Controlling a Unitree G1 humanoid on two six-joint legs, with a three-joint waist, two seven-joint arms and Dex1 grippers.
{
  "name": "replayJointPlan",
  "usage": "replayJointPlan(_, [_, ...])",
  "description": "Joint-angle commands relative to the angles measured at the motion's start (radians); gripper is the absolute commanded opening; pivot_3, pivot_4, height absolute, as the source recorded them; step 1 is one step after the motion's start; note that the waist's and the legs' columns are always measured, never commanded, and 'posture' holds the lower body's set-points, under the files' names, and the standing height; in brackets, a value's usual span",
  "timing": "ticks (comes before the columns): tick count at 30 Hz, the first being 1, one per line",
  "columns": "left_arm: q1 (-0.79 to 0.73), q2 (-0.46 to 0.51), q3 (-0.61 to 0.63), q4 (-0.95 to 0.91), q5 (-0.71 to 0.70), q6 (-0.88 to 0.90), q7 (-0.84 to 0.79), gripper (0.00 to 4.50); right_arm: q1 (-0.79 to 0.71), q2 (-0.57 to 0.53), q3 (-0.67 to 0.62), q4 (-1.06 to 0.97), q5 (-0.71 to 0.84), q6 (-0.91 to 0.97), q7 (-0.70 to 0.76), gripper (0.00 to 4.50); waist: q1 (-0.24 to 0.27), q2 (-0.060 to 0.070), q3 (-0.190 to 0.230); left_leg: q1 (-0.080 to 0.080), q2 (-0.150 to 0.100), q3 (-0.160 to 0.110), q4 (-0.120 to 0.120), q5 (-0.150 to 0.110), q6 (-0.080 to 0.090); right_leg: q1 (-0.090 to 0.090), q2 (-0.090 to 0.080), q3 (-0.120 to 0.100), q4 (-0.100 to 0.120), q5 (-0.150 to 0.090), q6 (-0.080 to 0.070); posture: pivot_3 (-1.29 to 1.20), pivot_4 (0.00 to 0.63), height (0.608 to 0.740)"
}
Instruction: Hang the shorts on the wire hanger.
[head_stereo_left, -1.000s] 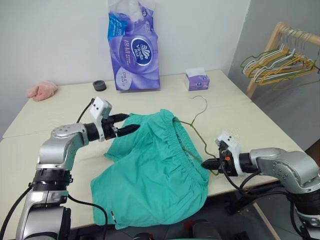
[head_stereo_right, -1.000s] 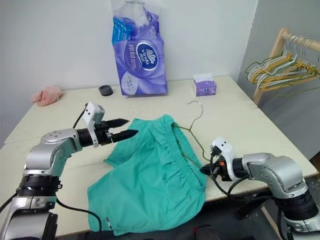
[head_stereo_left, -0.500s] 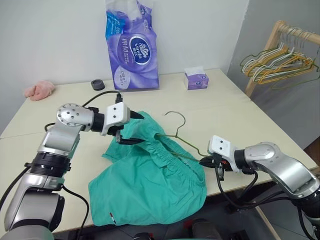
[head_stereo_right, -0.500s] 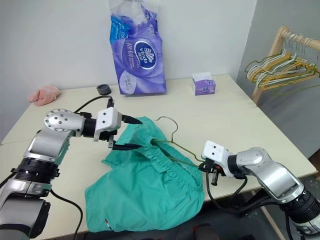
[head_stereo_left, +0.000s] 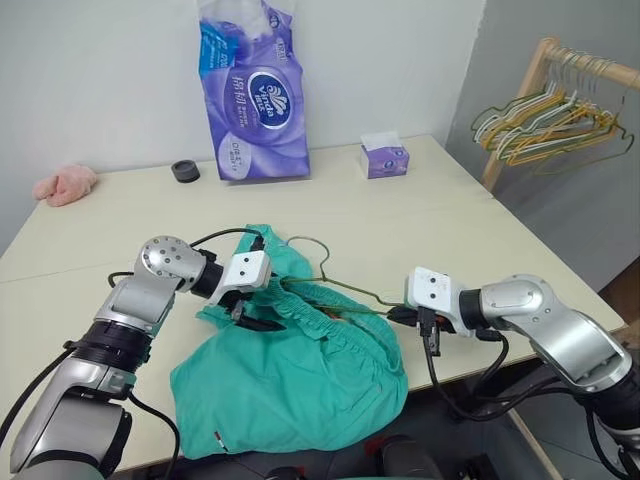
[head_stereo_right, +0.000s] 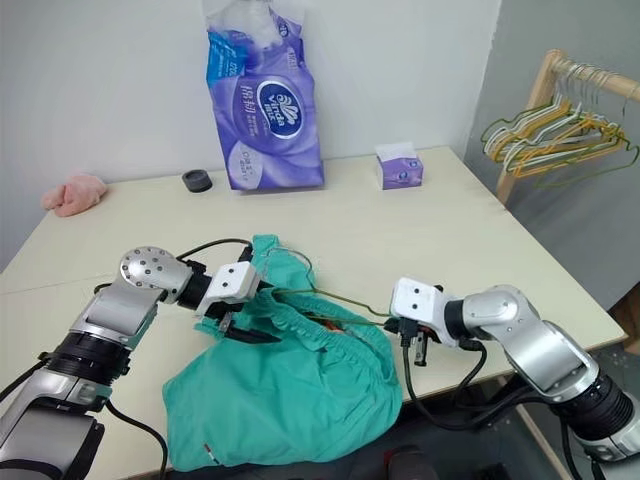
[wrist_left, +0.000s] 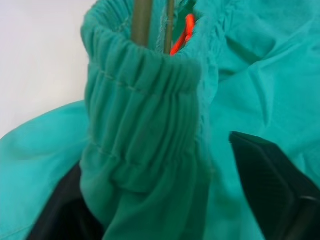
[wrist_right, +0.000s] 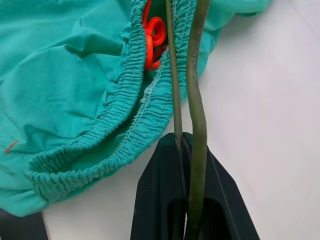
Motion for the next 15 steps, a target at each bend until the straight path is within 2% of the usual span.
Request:
replayJointPlan(1, [-0.017, -0.020, 0.027, -0.010, -0.022, 0.018, 0.012, 2.39, -0.033, 0.005, -0.037, -0.044, 0.001, -0.034, 0.018, 0.00, 0.000, 0.000, 0.000, 0.000, 0.000, 0.000, 0.000, 0.000, 0.000, 0.000, 0.000, 0.000, 0.000, 0.000, 0.000, -0.24, 0.000, 0.740])
replayJointPlan(9, [-0.003, -0.037, 0.050, -0.054, -0.043, 0.082, 0.032, 0.04, -0.026, 0.008, -0.054, -0.047, -0.008, -0.080, 0.036, 0.00, -0.001, 0.000, 0.000, 0.000, 0.000, 0.000, 0.000, 0.000, 0.000, 0.000, 0.000, 0.000, 0.000, 0.000, 0.000, -0.24, 0.000, 0.740])
replayJointPlan(13, [0.004, -0.034, 0.056, -0.063, -0.042, 0.095, 0.039, 0.04, -0.007, -0.011, -0.063, -0.043, -0.021, -0.133, 0.067, 0.00, -0.001, 0.000, 0.000, 0.000, 0.000, 0.000, 0.000, 0.000, 0.000, 0.000, 0.000, 0.000, 0.000, 0.000, 0.000, -0.23, 0.000, 0.740])
replayJointPlan(14, [0.007, -0.032, 0.058, -0.066, -0.040, 0.099, 0.040, 0.00, 0.000, -0.025, -0.070, -0.038, -0.022, -0.142, 0.077, 0.50, -0.001, 0.000, 0.000, 0.000, 0.000, 0.000, 0.000, 0.000, 0.000, 0.000, 0.000, 0.000, 0.000, 0.000, 0.000, -0.23, 0.000, 0.740])
replayJointPlan(15, [0.009, -0.029, 0.061, -0.068, -0.040, 0.103, 0.043, 0.00, 0.008, -0.047, -0.081, -0.032, -0.021, -0.157, 0.097, 0.74, 0.000, 0.000, 0.000, 0.000, 0.000, 0.000, 0.000, 0.000, 0.000, 0.000, 0.000, 0.000, 0.000, 0.000, 0.000, -0.23, 0.000, 0.740])
